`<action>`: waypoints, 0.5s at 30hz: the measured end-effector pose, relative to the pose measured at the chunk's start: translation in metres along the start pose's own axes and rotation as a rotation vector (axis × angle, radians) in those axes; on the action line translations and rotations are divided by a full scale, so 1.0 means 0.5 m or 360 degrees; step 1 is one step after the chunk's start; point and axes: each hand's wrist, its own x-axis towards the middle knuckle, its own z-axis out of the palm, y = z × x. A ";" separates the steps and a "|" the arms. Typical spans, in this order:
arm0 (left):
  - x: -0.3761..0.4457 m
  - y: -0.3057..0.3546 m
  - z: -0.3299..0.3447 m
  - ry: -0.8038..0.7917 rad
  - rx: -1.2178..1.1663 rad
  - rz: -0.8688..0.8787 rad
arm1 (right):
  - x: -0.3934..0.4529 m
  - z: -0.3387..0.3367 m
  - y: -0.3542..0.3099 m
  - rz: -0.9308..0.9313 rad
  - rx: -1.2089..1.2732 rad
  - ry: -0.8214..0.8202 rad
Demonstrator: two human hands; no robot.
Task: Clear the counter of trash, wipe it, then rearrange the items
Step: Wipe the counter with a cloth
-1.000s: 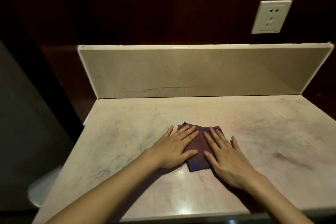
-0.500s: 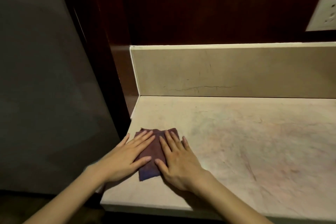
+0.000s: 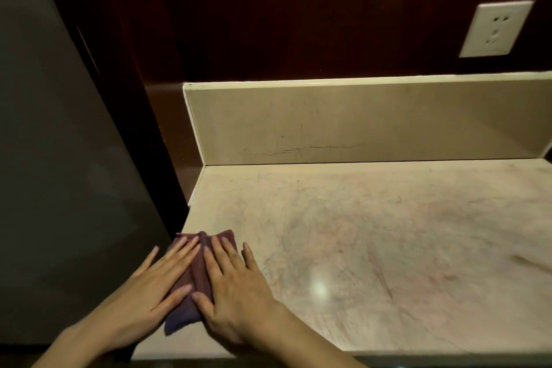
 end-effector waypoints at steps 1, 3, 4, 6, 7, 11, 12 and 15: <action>0.001 0.010 0.002 -0.0001 0.0025 -0.0008 | -0.006 -0.001 0.008 -0.0008 0.0011 0.0004; 0.006 0.042 0.004 -0.0010 0.0077 -0.0007 | -0.029 -0.007 0.032 -0.0020 0.0020 0.0000; 0.010 0.063 0.006 -0.0007 0.0066 -0.0005 | -0.044 -0.012 0.047 -0.0019 0.0016 -0.0008; 0.023 0.103 0.010 0.0001 0.0029 -0.0001 | -0.072 -0.018 0.078 -0.0001 0.0007 -0.0007; 0.032 0.126 0.013 0.0002 0.0030 0.0015 | -0.089 -0.021 0.095 0.0015 0.0005 0.0005; 0.082 0.226 0.022 -0.0025 0.0072 0.0119 | -0.163 -0.039 0.172 0.0114 -0.0016 0.0049; 0.096 0.255 0.025 -0.0027 0.0085 0.0145 | -0.186 -0.046 0.193 0.0143 -0.0029 0.0056; 0.136 0.340 0.036 0.0000 0.0095 0.0236 | -0.255 -0.063 0.255 0.0253 -0.0049 0.0075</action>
